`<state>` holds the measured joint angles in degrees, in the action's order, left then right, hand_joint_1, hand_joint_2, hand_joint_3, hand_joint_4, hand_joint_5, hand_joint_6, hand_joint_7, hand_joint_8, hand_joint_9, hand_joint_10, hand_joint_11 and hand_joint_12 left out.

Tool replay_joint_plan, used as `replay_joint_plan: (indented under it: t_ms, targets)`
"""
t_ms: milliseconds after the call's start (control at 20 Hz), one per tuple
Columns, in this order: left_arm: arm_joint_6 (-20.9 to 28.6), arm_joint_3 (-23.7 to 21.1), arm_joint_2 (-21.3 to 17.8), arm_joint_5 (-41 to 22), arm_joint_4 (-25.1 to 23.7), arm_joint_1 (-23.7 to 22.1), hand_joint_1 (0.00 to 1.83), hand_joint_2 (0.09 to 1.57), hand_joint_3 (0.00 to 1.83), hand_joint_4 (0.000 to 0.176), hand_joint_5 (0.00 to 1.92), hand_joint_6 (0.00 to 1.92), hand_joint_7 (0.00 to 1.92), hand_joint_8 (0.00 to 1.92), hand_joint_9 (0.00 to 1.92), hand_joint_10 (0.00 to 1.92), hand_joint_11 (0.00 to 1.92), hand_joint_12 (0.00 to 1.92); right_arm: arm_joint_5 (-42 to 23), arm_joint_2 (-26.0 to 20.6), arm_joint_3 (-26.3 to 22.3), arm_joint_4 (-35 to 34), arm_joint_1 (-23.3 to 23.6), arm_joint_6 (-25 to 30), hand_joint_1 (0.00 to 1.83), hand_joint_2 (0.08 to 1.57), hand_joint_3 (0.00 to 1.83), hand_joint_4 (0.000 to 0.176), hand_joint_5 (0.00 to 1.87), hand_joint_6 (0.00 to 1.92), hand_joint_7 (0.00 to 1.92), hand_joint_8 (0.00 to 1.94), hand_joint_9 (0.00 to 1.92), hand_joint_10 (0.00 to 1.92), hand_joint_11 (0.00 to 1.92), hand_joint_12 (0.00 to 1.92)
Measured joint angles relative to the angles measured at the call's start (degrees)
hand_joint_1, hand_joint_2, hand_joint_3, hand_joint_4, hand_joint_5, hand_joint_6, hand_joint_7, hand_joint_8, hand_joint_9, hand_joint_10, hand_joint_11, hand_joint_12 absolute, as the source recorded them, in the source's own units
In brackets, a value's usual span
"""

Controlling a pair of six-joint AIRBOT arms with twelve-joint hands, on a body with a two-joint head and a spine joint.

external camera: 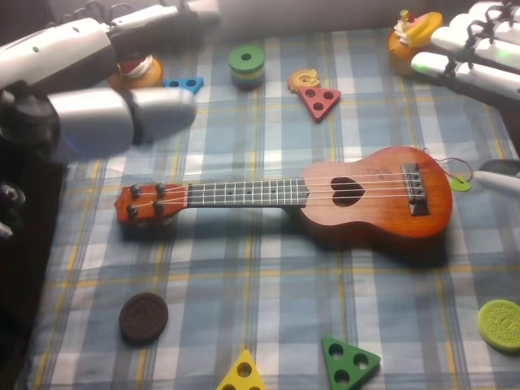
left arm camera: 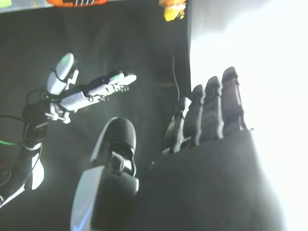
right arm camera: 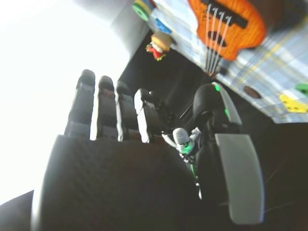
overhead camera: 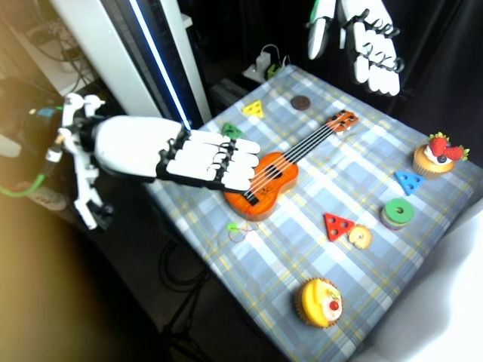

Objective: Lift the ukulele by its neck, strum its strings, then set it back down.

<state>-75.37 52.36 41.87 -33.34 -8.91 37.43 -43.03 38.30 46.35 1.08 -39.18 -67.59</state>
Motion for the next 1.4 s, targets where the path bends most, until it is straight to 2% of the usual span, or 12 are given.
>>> replay_joint_plan:
  t_ms: [150, 300, 500, 650, 750, 850, 950, 1000, 1050, 1250, 1350, 1400]
  targets:
    - [0.0, 0.6, 0.3, 2.8, -2.5, -1.7, 0.13, 1.42, 0.0, 0.0, 0.21, 0.0, 0.24, 0.0, 0.24, 0.05, 0.0, 0.82, 0.0, 0.5, 0.0, -0.3, -0.4, -0.4, 0.28, 1.35, 0.0, 0.0, 0.0, 0.0, 0.0, 0.0, 0.0, 0.0, 0.0, 0.07]
    - [0.0, 0.7, 0.7, 3.3, -2.1, -2.1, 0.21, 1.38, 0.0, 0.0, 0.2, 0.01, 0.2, 0.01, 0.2, 0.02, 0.0, 0.88, -0.8, 0.9, 0.1, -0.9, -1.1, -0.6, 0.3, 1.34, 0.0, 0.0, 0.0, 0.0, 0.0, 0.0, 0.0, 0.0, 0.0, 0.16]
    - [0.1, 0.6, 2.2, 7.8, -3.7, -2.7, 0.5, 1.18, 0.0, 0.027, 0.04, 0.0, 0.06, 0.0, 0.07, 0.01, 0.0, 0.05, -2.9, 0.2, -0.2, -2.6, -3.5, -0.7, 0.28, 1.35, 0.0, 0.0, 0.0, 0.0, 0.0, 0.0, 0.0, 0.0, 0.0, 0.34]
    - [0.1, 1.6, 3.4, 10.2, -4.2, -2.9, 0.69, 1.03, 0.0, 0.025, 0.06, 0.01, 0.11, 0.01, 0.09, 0.02, 0.0, 0.0, -4.5, -0.3, -0.2, -4.9, -5.0, -0.7, 0.26, 1.34, 0.0, 0.0, 0.0, 0.0, 0.0, 0.0, 0.0, 0.0, 0.0, 0.42]
    - [-0.7, 2.5, 5.0, 13.0, -4.3, -2.9, 0.9, 0.96, 0.0, 0.015, 0.12, 0.02, 0.16, 0.01, 0.14, 0.04, 0.01, 0.01, -5.8, -0.4, -0.3, -5.6, -5.7, -0.7, 0.29, 1.33, 0.0, 0.059, 0.0, 0.0, 0.0, 0.0, 0.02, 0.0, 0.0, 0.4]
    - [-5.4, 2.9, 6.7, 14.9, -1.9, -2.6, 0.95, 0.96, 0.0, 0.031, 0.14, 0.02, 0.17, 0.01, 0.15, 0.04, 0.0, 0.01, -7.0, -0.5, -0.7, -5.9, -6.5, -0.7, 0.48, 1.33, 0.0, 0.0, 0.0, 0.0, 0.0, 0.0, 0.07, 0.02, 0.0, 0.33]
    - [-9.5, 3.3, 8.3, 15.6, 1.6, -1.4, 0.99, 0.95, 0.0, 0.043, 0.17, 0.03, 0.2, 0.02, 0.17, 0.05, 0.01, 0.02, -7.9, -1.1, -0.9, -6.5, -7.5, -0.7, 0.44, 1.32, 0.0, 0.0, 0.0, 0.0, 0.0, 0.0, 0.08, 0.02, 0.0, 0.34]
    - [-11.0, 3.6, 9.0, 15.9, 3.3, -0.7, 1.01, 0.92, 0.02, 0.042, 0.22, 0.01, 0.24, 0.01, 0.22, 0.06, 0.0, 0.29, -8.2, -1.2, -0.9, -7.1, -7.5, -0.7, 0.41, 1.31, 0.0, 0.03, 0.0, 0.0, 0.0, 0.0, 0.05, 0.01, 0.0, 0.25]
    - [-12.3, 3.9, 9.4, 16.2, 5.0, -0.2, 1.03, 0.95, 0.01, 0.045, 0.24, 0.01, 0.28, 0.01, 0.25, 0.07, 0.0, 0.49, -8.3, -1.3, -0.8, -7.5, -7.5, -0.7, 0.39, 1.35, 0.0, 0.0, 0.0, 0.0, 0.0, 0.0, 0.01, 0.0, 0.0, 0.2]
    - [-22.0, 5.7, 12.4, 16.3, 14.8, 2.4, 1.08, 1.03, 0.0, 0.04, 0.36, 0.03, 0.36, 0.03, 0.29, 0.14, 0.0, 0.8, -9.6, -1.7, -0.9, -7.6, -7.9, -0.7, 0.46, 1.35, 0.0, 0.0, 0.0, 0.0, 0.0, 0.0, 0.0, 0.0, 0.0, 0.29]
    - [-26.4, 6.4, 13.8, 16.5, 19.1, 3.1, 1.13, 1.06, 0.0, 0.024, 0.4, 0.15, 0.4, 0.12, 0.14, 0.72, 0.0, 1.2, -9.6, -1.7, -1.0, -7.5, -7.9, -0.7, 0.4, 1.35, 0.0, 0.0, 0.0, 0.0, 0.0, 0.0, 0.0, 0.0, 0.0, 0.24]
    - [-28.2, 6.8, 14.5, 16.2, 21.5, 3.7, 1.16, 1.08, 0.0, 0.017, 0.28, 0.52, 0.34, 0.35, 0.09, 0.98, 0.0, 1.48, -9.6, -1.7, -1.0, -7.5, -7.9, -0.7, 0.39, 1.35, 0.0, 0.0, 0.0, 0.0, 0.0, 0.0, 0.0, 0.0, 0.0, 0.21]
